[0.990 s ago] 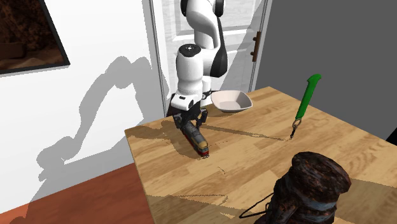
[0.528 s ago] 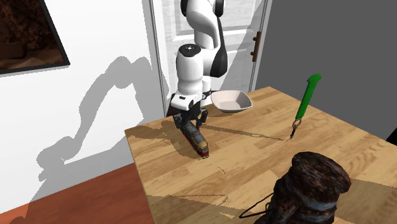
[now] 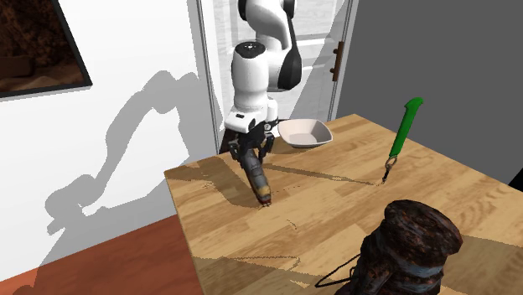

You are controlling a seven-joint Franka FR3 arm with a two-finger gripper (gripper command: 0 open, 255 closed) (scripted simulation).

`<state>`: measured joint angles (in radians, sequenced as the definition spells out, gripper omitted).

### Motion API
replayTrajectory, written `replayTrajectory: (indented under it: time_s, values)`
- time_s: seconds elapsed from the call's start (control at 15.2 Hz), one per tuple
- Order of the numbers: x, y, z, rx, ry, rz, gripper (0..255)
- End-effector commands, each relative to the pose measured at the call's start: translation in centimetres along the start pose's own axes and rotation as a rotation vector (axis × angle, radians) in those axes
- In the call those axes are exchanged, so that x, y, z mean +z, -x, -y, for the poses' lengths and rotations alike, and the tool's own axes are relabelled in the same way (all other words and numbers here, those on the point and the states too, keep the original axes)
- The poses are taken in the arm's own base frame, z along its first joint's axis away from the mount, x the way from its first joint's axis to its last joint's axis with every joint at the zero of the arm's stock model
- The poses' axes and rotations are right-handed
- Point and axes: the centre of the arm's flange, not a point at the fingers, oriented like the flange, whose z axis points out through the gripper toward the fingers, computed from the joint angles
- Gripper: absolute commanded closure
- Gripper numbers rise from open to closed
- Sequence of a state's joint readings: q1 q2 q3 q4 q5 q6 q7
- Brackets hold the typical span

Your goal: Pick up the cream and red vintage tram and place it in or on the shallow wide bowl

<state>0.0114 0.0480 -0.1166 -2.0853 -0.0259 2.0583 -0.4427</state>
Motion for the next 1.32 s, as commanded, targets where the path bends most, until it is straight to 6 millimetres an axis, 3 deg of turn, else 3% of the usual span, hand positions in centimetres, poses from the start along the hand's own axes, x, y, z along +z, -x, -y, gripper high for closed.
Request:
replayTrajectory:
  time_s: [0.0,0.99,1.25]
  values:
    - [-1.2,0.2,-0.1,0.000,0.000,0.000,255]
    - [-8.7,0.8,-0.1,0.000,0.000,0.000,255]
    - [-8.5,3.5,4.4,0.000,0.000,0.000,255]
